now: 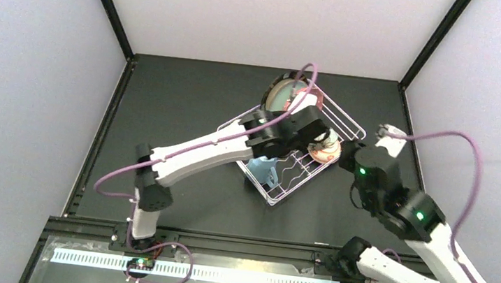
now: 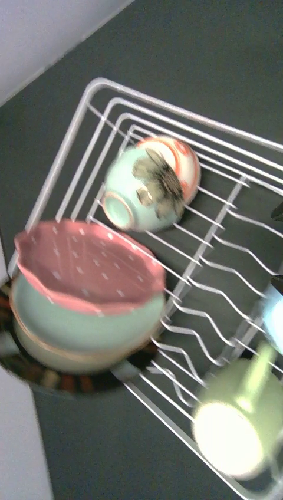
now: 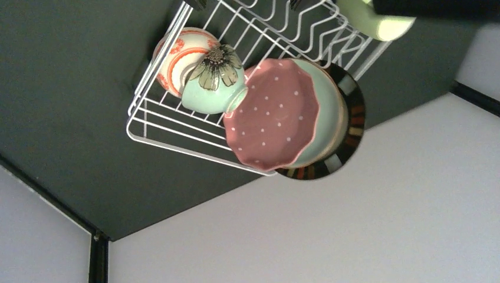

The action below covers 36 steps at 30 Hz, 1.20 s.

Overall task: Load the mixed dishes into the dish rack
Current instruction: Move the dish rack to the center of the board.

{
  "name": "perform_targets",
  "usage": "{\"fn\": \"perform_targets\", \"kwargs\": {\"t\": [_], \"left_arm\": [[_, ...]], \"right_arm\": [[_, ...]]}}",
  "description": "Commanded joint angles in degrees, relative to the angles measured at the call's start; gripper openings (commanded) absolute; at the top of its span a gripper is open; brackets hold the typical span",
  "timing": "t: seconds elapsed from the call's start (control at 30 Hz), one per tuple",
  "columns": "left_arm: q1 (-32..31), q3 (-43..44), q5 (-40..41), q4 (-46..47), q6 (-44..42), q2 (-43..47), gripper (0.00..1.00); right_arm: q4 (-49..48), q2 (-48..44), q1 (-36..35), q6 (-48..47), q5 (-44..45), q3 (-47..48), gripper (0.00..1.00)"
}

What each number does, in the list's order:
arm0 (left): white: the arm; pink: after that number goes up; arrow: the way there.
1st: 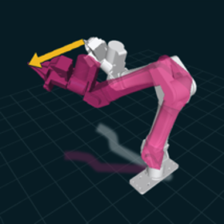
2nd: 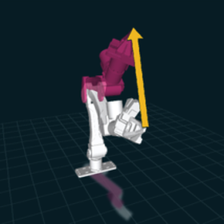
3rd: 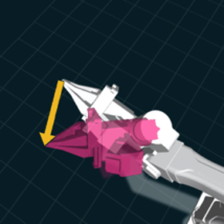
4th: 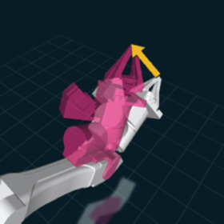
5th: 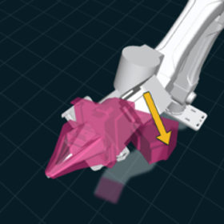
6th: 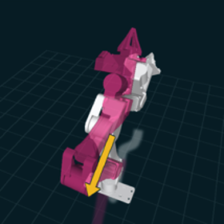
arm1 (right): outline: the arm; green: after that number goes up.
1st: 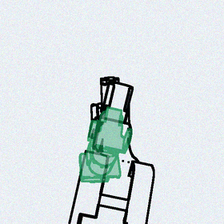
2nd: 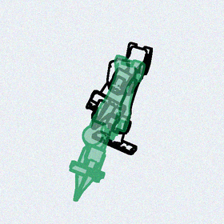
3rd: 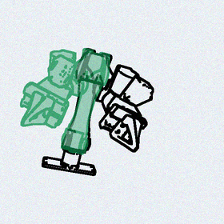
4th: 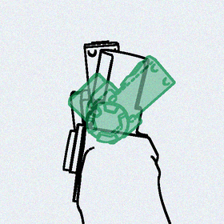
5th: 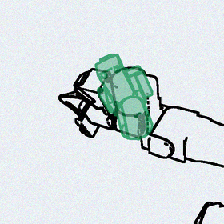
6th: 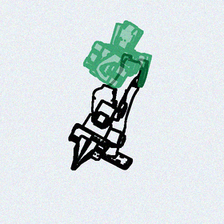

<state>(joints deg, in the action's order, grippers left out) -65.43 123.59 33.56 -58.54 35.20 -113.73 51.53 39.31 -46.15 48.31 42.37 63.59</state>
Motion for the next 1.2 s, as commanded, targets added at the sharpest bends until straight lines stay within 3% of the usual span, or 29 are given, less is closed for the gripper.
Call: {"fn": "perform_targets", "kwargs": {"t": [0.0,0.1,0.2,0.37,0.77,1.07,1.17], "left_arm": [[0.69,-13.01,5.74,-1.59,13.37,10.84,0.52],[2.39,-27.71,5.18,4.83,14.82,20.82,0.53],[4.96,-39.56,1.51,11.12,16.58,29.67,0.54],[8.36,-51.64,-2.82,17.65,18.01,39.33,0.55],[14.57,-57.74,-16.74,23.61,21.81,39.99,0.72],[19.08,-62.65,-24.37,26.85,25.37,39.63,0.86],[20.08,-63.79,-26.13,27.06,25.85,39.93,0.87]], "right_arm": [[-3.11,9.90,0.23,-9.65,2.06,2.95,0.82],[-5.42,18.29,2.57,-14.73,1.63,6.94,0.82],[-8.72,25.88,9.44,-21.38,-5.29,11.93,0.82],[-10.09,37.70,16.84,-29.66,-11.25,20.67,0.83],[-11.15,56.51,35.46,-38.36,-28.32,31.75,0.95],[-12.18,67.13,39.87,-42.93,-38.54,34.41,0.98],[-11.48,70.91,39.88,-43.35,-40.14,36.65,0.98]]}}
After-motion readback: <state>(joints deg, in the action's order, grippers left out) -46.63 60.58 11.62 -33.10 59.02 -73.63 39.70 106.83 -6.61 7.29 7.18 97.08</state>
